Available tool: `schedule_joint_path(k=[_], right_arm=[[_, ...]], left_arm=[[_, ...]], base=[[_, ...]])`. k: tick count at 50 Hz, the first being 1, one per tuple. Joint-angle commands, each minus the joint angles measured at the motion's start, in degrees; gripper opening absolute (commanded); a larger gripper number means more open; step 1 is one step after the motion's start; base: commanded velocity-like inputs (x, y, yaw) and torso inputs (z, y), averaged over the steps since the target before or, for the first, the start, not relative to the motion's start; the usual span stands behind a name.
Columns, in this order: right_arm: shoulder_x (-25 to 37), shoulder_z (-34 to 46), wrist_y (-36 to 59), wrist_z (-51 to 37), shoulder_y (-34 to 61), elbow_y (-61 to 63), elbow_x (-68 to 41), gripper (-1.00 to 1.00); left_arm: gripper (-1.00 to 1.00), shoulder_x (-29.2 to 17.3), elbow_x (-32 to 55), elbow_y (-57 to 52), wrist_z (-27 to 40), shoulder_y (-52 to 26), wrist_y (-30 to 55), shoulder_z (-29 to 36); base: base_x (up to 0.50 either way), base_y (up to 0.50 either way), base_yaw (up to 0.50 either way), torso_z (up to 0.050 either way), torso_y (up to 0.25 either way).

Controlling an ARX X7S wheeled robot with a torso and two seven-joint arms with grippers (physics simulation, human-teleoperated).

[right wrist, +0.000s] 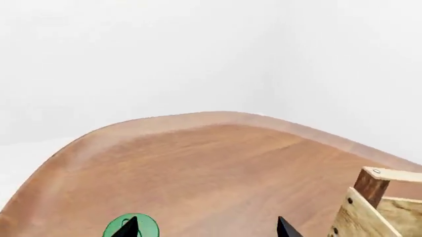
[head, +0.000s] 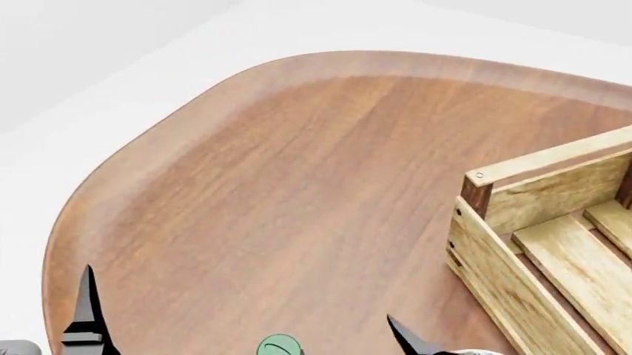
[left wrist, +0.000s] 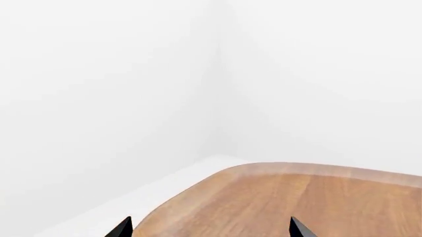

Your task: Pick up the salad dressing and put it in the tray.

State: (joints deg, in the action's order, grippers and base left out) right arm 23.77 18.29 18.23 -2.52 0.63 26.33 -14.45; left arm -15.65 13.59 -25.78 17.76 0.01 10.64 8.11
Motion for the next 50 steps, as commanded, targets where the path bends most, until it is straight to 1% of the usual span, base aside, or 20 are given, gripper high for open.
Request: schedule_joint_path(k=[1,6,15,24,33,43,50], right_arm=[[3.8,6.3,1.2,6.9,-0.2,-0.9,0.6,1.0],[5.6,8.9,-0.7,9.6,-1.3,-0.1,1.7,1.0],[5.7,10.3,-1.6,11.1,-1.0,-1.2,1.9,1.0],[3.4,10.8,-1.2,9.9,0.8,-5.3,2.7,1.0],[0.1,9.1,-0.6,8.1,3.6,-11.8,1.8,1.0],[-1.8,8.0,0.1,7.6,5.5,-14.9,0.2,1.0],[-2.5,8.6,0.4,8.9,6.6,-15.5,-1.0,1.0]], left_arm=[[1.0,-0.2,0.2,0.1,0.3,-0.2,0.0,0.2],[1.0,-0.3,0.1,-0.2,0.5,-0.3,0.1,0.3],[1.0,-0.5,0.2,0.0,0.6,-0.5,0.2,0.6],[1.0,-0.6,0.3,0.5,0.8,-0.5,-0.2,0.7],[1.0,-0.7,0.4,1.0,0.9,-0.4,-0.6,0.9],[1.0,-0.9,0.5,1.2,1.1,-0.4,-0.8,1.0],[1.0,-1.0,0.6,1.1,1.3,-0.4,-0.8,1.1]], base=[[0.0,0.0,0.0,0.0,0.0],[0.0,0.0,0.0,0.0,0.0],[0.0,0.0,0.0,0.0,0.0],[0.0,0.0,0.0,0.0,0.0],[0.0,0.0,0.0,0.0,0.0],[0.0,0.0,0.0,0.0,0.0],[0.0,0.0,0.0,0.0,0.0]])
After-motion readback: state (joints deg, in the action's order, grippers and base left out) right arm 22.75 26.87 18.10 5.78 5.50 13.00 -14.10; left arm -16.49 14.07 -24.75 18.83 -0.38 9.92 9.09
